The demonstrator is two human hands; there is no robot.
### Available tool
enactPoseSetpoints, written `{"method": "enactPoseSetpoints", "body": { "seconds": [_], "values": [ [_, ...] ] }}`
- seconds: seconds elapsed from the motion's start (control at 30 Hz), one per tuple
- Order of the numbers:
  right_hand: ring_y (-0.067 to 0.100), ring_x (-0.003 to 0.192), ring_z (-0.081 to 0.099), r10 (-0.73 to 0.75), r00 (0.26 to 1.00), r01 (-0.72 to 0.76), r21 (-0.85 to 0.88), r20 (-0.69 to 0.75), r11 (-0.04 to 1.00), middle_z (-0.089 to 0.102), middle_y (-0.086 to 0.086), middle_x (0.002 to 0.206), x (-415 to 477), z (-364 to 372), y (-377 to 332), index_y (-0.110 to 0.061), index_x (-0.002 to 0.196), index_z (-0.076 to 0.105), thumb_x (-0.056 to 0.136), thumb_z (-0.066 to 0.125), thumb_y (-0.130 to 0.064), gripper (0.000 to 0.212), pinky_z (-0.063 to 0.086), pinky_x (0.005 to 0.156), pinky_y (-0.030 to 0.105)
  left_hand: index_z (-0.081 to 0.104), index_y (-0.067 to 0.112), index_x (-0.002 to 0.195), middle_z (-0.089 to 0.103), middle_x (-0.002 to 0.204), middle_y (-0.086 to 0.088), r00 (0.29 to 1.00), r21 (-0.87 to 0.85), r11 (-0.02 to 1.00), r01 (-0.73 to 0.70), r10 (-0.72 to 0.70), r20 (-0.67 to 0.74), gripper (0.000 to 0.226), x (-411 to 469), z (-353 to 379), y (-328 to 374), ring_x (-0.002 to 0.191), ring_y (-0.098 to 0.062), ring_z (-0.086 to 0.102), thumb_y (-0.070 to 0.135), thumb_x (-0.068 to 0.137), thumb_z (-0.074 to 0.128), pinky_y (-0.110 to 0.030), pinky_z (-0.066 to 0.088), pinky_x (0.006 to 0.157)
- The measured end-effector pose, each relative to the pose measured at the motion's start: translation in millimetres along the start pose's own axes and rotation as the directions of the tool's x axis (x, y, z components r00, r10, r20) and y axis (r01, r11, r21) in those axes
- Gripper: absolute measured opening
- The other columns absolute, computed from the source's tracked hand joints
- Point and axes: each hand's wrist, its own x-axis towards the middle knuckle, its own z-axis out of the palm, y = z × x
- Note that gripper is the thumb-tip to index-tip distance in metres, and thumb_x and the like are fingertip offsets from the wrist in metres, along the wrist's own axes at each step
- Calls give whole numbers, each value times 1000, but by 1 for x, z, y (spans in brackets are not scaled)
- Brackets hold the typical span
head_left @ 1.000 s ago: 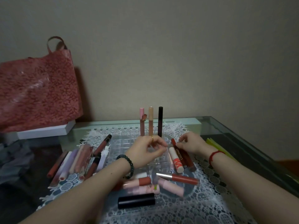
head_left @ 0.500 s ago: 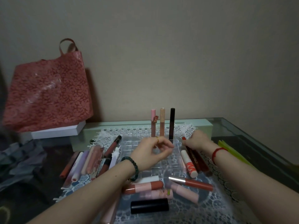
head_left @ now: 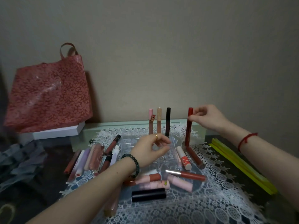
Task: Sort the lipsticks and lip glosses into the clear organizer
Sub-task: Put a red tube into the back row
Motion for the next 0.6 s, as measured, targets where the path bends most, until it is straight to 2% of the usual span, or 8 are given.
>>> {"method": "enactPoseSetpoints", "body": {
  "seconds": [0.13,0.3,0.4,0.5,0.53,0.6],
  "values": [
    [13,62,58,-74,997,76,181,-19,981,61,8,72,-6,-12,-26,-14,80,58,79,64,-3,12,49,64,20,57,30,95,57,87,18,999,-41,999,13,-15,-40,14,2,-9,11,78,6,52,24,83,60,-7,43,70],
    [11,56,59,-203,979,196,289,-5,937,61,4,66,-10,-8,-63,-11,82,58,80,61,2,13,53,68,23,52,27,108,56,98,11,991,-151,985,78,-93,-95,29,6,-24,18,81,-5,54,28,81,63,-8,45,67],
    [8,54,59,-268,963,252,306,13,918,61,5,66,-11,1,-83,-9,86,58,81,60,2,13,52,64,19,51,26,109,58,98,8,982,-241,967,82,-120,-148,31,7,-30,21,81,-9,56,26,80,64,-14,48,70],
    [8,54,59,-313,949,286,338,27,897,61,6,68,-11,14,-100,-4,94,57,81,60,3,15,50,61,16,55,25,104,62,98,5,962,-323,945,51,-134,-240,26,8,-39,20,90,-17,61,22,79,65,-25,51,81],
    [8,55,59,-322,946,291,345,34,892,61,6,68,-11,18,-104,-3,95,57,81,60,3,16,50,60,15,57,25,100,63,94,7,955,-337,940,42,-137,-263,24,8,-42,19,88,-15,62,22,79,66,-26,51,82],
    [10,57,59,-336,941,300,342,49,891,61,6,69,-10,26,-112,-2,98,57,81,61,2,18,49,57,12,59,27,93,63,86,10,943,-346,938,30,-141,-301,18,8,-49,17,79,-4,61,23,77,67,-18,51,75]
  ]
}}
